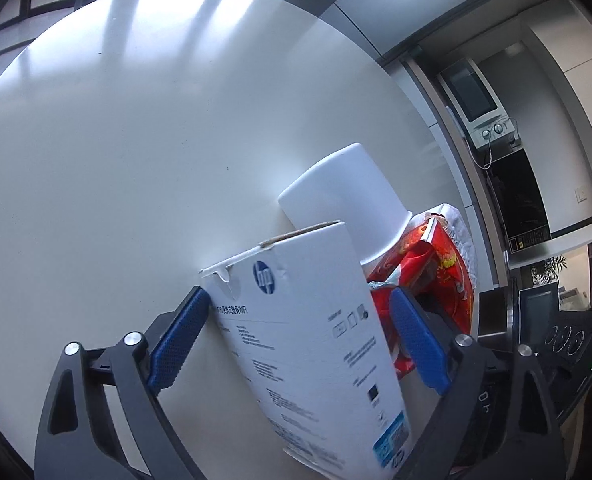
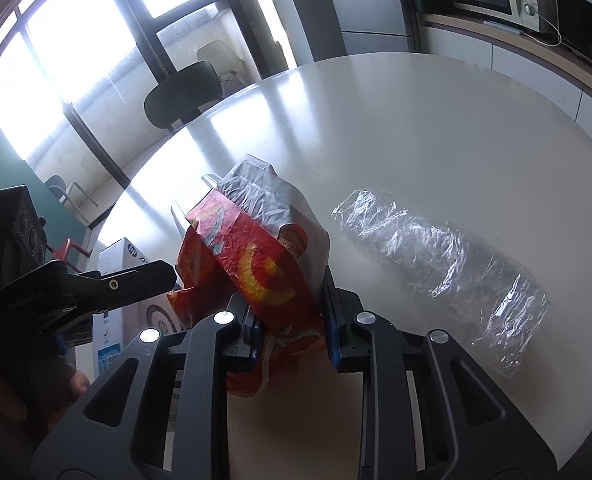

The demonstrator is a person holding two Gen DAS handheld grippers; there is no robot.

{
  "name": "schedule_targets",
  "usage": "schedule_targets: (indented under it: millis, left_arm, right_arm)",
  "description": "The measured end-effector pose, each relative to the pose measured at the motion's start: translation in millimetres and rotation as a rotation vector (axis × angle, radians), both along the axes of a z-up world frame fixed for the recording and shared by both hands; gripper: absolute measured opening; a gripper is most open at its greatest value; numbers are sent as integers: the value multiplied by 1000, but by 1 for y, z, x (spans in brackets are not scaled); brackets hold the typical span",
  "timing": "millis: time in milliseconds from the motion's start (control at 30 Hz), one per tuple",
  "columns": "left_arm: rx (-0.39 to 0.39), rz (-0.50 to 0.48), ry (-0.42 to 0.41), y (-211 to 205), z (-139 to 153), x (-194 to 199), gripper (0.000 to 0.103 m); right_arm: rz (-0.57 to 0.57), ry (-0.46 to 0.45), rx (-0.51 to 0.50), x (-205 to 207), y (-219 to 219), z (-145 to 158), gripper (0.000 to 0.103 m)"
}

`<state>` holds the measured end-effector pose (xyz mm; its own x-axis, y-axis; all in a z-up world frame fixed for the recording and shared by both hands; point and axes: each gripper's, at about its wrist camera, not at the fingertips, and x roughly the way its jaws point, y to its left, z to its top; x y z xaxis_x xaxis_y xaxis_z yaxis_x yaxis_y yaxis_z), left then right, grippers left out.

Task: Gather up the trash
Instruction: 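Grasp the white HP box with the left gripper while the right gripper grasps the red packet, then carry the HP box in the left gripper while the right gripper carries the red packet to the wastebasket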

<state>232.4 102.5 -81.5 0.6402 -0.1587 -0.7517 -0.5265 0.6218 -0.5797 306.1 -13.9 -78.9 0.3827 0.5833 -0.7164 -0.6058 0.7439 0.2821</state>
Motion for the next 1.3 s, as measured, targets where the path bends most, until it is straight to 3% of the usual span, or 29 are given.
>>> schedule_targets:
  millis: [33, 167, 267, 367, 500, 700, 967, 1300]
  left_arm:
    - [7, -3, 1, 0, -1, 0, 76]
    - [5, -26, -26, 3, 0, -4, 71]
    - [38, -31, -54, 4, 9, -11, 58]
    - [89, -46, -48, 3, 15, -11, 32]
    - [82, -63, -43, 6, 11, -14, 36]
    - [123, -93, -64, 1, 20, -24, 31]
    - [235, -125, -146, -6, 42, -61, 30]
    - [370, -199, -175, -28, 48, -108, 30]
  right_arm:
    - [-3, -5, -5, -1, 0, 0, 20]
    - [-16, -21, -16, -7, -3, 1, 17]
    - [-30, -29, -15, -12, -8, 3, 16]
    - [-39, -42, -11, -17, -10, 7, 16]
    - [-52, -52, -20, -22, -13, 8, 15]
    - [-69, -72, -30, -37, -19, 14, 14]
    - [-88, -156, -10, -73, -38, 33, 12]
    - [-96, -231, 12, -135, -63, 37, 11]
